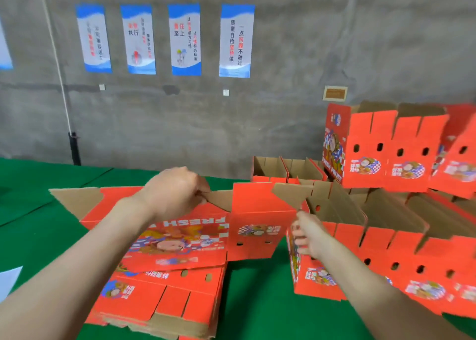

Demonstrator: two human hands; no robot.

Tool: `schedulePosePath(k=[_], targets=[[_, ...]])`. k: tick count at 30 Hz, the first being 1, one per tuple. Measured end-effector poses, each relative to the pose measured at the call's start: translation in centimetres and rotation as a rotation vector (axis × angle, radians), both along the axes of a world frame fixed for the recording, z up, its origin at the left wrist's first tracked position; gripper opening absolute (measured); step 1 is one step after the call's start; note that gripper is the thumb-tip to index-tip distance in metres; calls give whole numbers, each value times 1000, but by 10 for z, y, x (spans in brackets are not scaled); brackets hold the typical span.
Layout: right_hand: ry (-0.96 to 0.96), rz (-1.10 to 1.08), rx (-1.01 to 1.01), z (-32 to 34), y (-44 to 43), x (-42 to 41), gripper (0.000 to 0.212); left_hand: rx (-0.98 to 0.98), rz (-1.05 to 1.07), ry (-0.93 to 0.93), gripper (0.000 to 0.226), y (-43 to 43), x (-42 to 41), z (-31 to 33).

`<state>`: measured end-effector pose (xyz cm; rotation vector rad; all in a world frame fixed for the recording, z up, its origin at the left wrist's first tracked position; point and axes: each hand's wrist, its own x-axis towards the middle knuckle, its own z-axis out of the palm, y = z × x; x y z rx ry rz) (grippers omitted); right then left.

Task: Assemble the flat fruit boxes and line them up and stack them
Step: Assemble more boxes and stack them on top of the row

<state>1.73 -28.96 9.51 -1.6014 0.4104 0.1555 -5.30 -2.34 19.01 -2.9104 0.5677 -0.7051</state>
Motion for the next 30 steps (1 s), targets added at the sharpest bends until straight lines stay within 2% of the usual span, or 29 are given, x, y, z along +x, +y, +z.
schedulePosePath(k=[3,6,8,9,12,13,16,18,20,24,26,30], targets=[[-227,-90,-29,9,-20,-15,45,12,-47,4,15,-22,-2,22],[-354,-160,133,17,-39,-27,37,15,-108,25,14,-47,-6,29],[-412,-195,240,23,-54,-35,55,-22,-172,61,10,-62,-9,30],[-458,-185,282,26,-63,-40,61,-49,-207,90,8,-68,-10,30],[-642,-32,383,36,-91,-56,58,-142,-272,189,5,-86,-11,27],[-657,19,356,38,-100,-61,54,-164,-282,216,7,-92,-10,25],[-628,156,-7,35,-127,-74,31,-193,-304,257,10,-114,-6,14],[-594,179,-139,32,-148,-80,27,-198,-324,281,9,-130,-4,8],[-584,165,-122,30,-171,-87,25,-277,-373,306,10,-147,-4,4],[-583,58,-104,27,-222,-103,18,-745,-446,252,14,-171,-5,11],[-566,17,-109,25,-248,-112,16,-880,-395,241,14,-176,-4,11],[-551,-53,-91,24,-287,-126,14,-730,-232,232,12,-196,-11,0]])
